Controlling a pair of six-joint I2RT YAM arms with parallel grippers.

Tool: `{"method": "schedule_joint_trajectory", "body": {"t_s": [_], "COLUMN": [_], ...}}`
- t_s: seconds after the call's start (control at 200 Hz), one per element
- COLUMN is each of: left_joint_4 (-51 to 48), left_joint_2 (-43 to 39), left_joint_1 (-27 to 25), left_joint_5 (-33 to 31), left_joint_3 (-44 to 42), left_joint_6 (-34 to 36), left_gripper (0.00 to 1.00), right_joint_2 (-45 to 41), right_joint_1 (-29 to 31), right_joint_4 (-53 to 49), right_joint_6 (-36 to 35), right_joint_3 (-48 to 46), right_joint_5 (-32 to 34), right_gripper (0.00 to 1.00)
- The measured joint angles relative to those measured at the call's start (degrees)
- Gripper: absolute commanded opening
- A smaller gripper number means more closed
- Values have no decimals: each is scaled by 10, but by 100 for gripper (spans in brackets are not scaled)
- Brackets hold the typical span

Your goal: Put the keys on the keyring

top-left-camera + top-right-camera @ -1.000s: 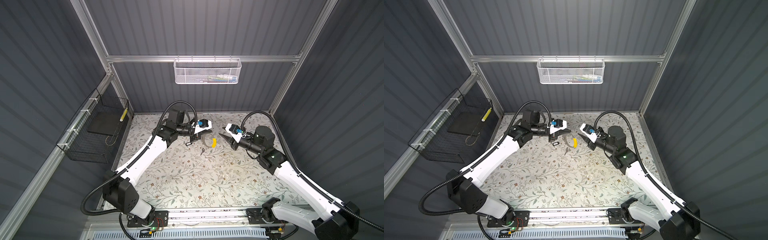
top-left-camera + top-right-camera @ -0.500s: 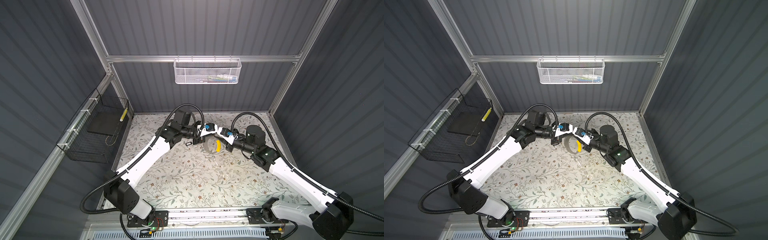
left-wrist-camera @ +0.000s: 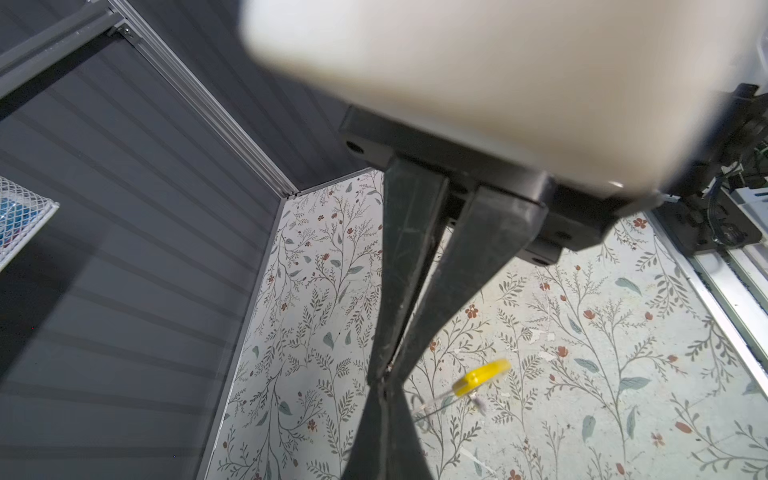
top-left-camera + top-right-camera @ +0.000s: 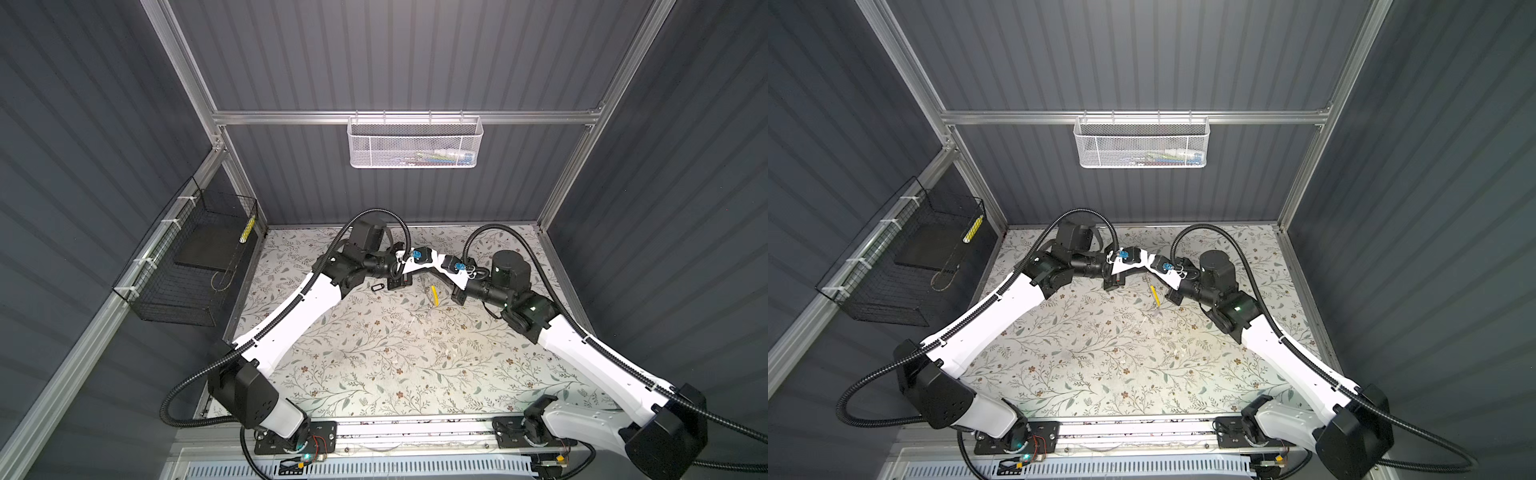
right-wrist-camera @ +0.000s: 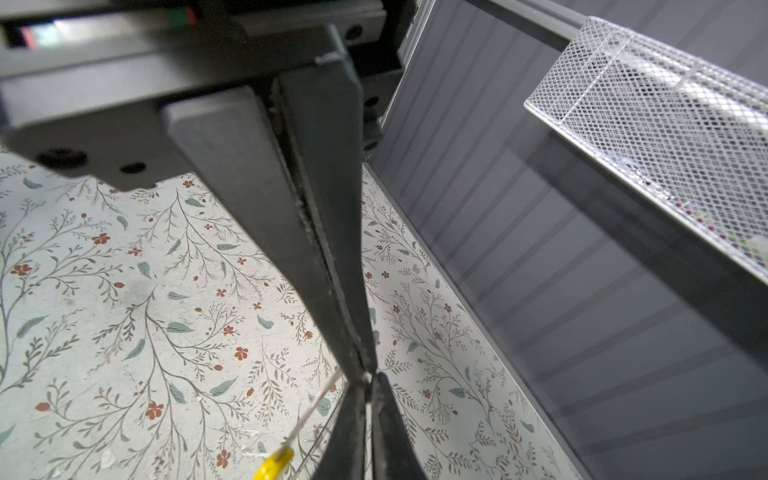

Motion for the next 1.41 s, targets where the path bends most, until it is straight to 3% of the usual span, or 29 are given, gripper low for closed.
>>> {"method": "schedule_joint_trajectory", "body": {"t_s": [0.025,0.14,0.23,0.53,0.74,1.065,1.406], "left_joint_4": [3,37,64,239,356,514,552], "left_joint_2": [0,-5,-19,-101,-120,-119,-96], "left_joint_1": [0,0,3,70,74,74,72], "left_joint_5": [0,-2,-3,35,66,104,138], "left_joint_3": [0,-16,-37,-196,-275,-307,-307], "left_joint_6": [-1,-17,-47,-166,-233,-334,-359], "left_gripper": [0,28,33,31,29,26,22], "right_joint_2": [0,0,-1,-2,-4,-7,-7], "right_joint_1": [0,-3,-10,-40,-44,-46,-46], "right_joint_4": [1,12,47,180,261,335,355], "right_joint_6": [3,17,40,124,167,206,175], "right_joint_3": [0,-3,-23,-103,-110,-117,-118], "right_joint_5": [0,0,-11,-64,-103,-162,-187], "right_gripper": [2,0,0,0,0,0,0]}}
